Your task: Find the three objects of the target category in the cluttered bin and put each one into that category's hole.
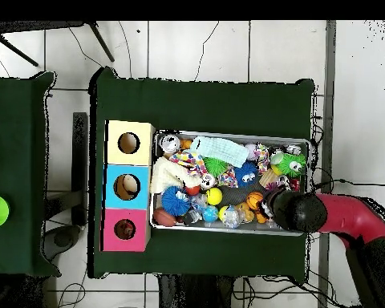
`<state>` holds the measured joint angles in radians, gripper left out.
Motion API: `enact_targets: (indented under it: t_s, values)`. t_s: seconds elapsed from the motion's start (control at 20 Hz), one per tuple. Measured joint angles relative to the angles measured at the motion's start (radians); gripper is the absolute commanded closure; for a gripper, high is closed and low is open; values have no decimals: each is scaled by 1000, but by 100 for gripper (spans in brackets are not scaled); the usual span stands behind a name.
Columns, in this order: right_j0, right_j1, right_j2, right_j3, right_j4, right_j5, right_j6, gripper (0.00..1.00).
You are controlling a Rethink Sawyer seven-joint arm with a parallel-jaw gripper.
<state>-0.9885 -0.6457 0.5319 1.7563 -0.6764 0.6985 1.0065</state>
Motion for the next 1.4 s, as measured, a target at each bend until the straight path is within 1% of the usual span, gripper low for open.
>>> enact_targets:
  t_s: [0.05, 0.35, 0.7, 1.1, 1.4]
  values:
    - [0, 1, 0, 16, 0, -20, 0, 0]
    - [0, 8, 0, 53, 0, -72, 0, 0]
    - [0, 29, 0, 79, 0, -104, 0, 0]
    - [0, 58, -4, 82, 0, -114, 0, 0]
    - [6, 76, -16, 83, -27, -126, 0, 0]
